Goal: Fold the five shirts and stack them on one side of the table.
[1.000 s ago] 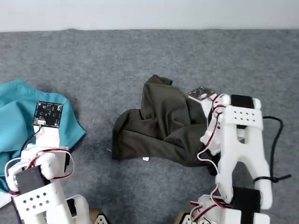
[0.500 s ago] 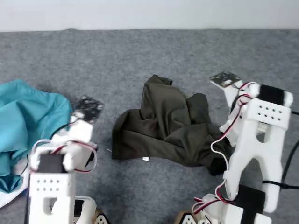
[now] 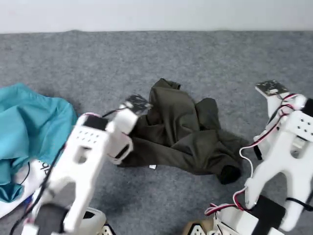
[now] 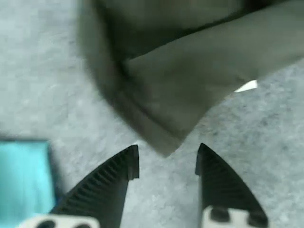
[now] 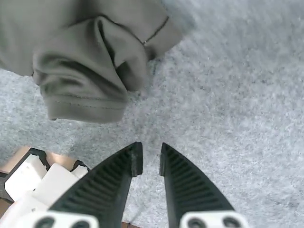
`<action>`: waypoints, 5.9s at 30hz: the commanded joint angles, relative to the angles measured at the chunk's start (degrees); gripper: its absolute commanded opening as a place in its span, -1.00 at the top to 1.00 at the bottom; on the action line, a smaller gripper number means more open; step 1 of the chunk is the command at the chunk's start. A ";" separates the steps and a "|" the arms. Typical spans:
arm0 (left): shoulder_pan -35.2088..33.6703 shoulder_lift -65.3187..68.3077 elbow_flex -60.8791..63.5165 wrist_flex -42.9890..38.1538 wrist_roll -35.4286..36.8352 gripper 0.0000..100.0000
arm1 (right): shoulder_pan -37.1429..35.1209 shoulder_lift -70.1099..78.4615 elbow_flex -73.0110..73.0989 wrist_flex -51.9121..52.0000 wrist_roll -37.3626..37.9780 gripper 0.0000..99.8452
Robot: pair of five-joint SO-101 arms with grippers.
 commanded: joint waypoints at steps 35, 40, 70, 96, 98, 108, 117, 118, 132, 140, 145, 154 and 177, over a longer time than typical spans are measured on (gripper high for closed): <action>-13.45 5.36 -35.38 11.52 -3.08 0.99 | 2.24 -3.21 -2.64 2.42 0.53 0.85; -22.68 5.45 -35.91 10.20 -3.08 0.99 | -6.02 -3.21 -2.55 2.51 0.26 0.85; -38.15 14.15 -36.26 5.27 -0.35 0.99 | -55.69 32.13 -17.49 -4.97 -21.19 0.51; -38.07 14.07 -36.26 6.07 0.53 0.99 | -47.52 52.00 -36.66 -1.54 -12.84 0.98; -37.98 14.07 -36.26 6.07 0.53 0.99 | -45.05 52.00 -42.90 0.57 -10.37 0.98; -36.48 4.66 -35.91 6.15 0.53 0.99 | -37.93 52.35 -67.08 -6.02 -0.53 0.98; -34.29 1.14 -35.82 9.76 0.53 0.99 | -36.79 54.20 -68.57 -21.67 -0.18 0.98; -34.29 1.14 -35.82 9.76 0.53 0.99 | -37.32 54.64 -68.66 -21.76 -0.18 0.97; -34.37 0.70 -32.75 10.37 0.44 0.99 | -43.65 49.98 -80.44 2.77 -5.01 0.57; -34.37 1.14 -32.48 10.20 0.44 0.99 | -47.08 32.75 -56.97 2.68 -5.71 0.57; -34.37 1.14 -32.48 10.20 0.44 0.99 | -52.44 17.98 -30.77 2.42 -5.98 0.57; -34.55 0.97 -32.57 8.53 0.53 0.99 | -65.19 12.79 -9.32 2.07 -16.79 0.38; -34.46 0.62 -32.57 8.97 0.53 0.99 | -76.00 18.77 10.55 -22.20 -18.11 0.38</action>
